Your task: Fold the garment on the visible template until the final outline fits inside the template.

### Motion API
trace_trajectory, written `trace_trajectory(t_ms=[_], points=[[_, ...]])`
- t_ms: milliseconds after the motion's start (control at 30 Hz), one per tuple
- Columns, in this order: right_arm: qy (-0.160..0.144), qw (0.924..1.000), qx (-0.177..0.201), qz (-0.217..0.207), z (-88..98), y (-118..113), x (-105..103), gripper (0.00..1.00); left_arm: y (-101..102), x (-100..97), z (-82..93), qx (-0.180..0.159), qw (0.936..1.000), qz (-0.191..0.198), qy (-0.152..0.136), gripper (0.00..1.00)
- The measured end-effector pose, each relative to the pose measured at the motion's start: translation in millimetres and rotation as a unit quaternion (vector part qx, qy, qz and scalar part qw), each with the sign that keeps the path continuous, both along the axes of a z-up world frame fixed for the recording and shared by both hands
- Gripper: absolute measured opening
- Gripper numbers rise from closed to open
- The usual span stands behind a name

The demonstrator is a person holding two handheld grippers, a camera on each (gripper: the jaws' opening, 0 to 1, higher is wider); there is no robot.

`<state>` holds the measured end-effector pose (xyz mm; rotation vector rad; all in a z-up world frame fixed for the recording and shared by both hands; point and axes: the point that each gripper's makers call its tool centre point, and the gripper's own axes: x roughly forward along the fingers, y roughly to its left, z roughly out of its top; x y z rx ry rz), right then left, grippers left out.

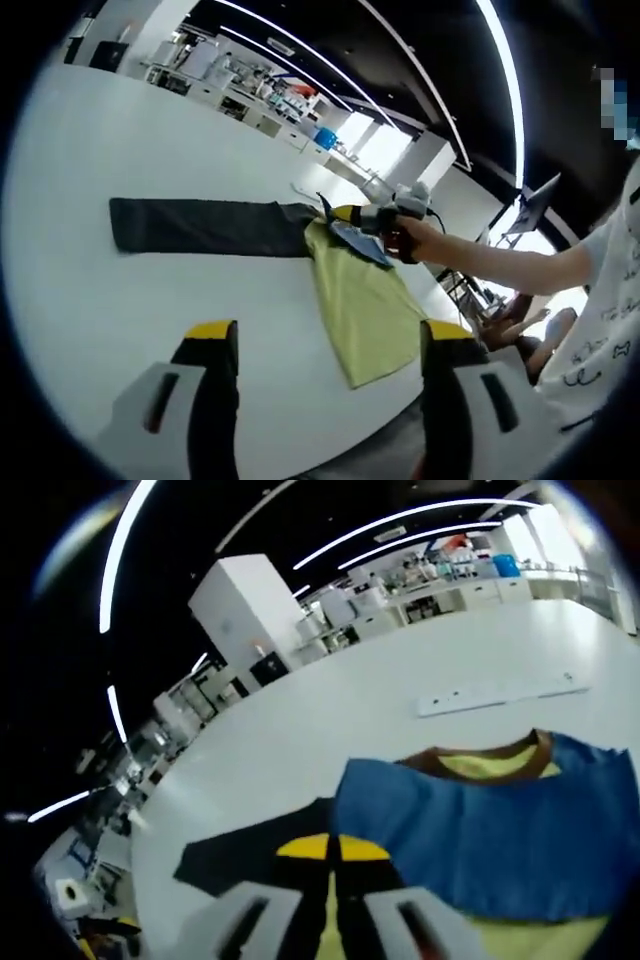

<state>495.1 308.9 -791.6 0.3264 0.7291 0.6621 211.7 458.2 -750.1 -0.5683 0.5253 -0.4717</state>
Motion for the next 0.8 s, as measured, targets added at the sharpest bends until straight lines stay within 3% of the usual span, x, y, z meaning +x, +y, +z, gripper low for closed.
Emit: trace_trajectory(t_ms=[367, 567, 733, 800], points=[[0.021, 0.9993, -0.029, 0.012, -28.2, 8.3, -9.9, 0.00, 1.0, 0.2, -8.7, -0.011, 0.9999, 0.008, 0.009, 0.70], [0.017, 0.9987, -0.044, 0.019, -27.5, 6.2, -15.1, 0.00, 5.6, 0.5, -11.5, -0.014, 0.9998, 0.011, 0.013, 0.70], [-0.006, 0.9978, -0.059, 0.031, -23.0, 4.9, -18.2, 0.00, 4.2, 3.4, -9.1, -0.013, 0.9999, 0.008, 0.008, 0.70], [-0.016, 0.9966, -0.070, 0.039, -20.7, 3.8, -22.9, 0.06, 3.7, 4.2, -8.5, -0.013, 0.9999, 0.006, 0.007, 0.70]])
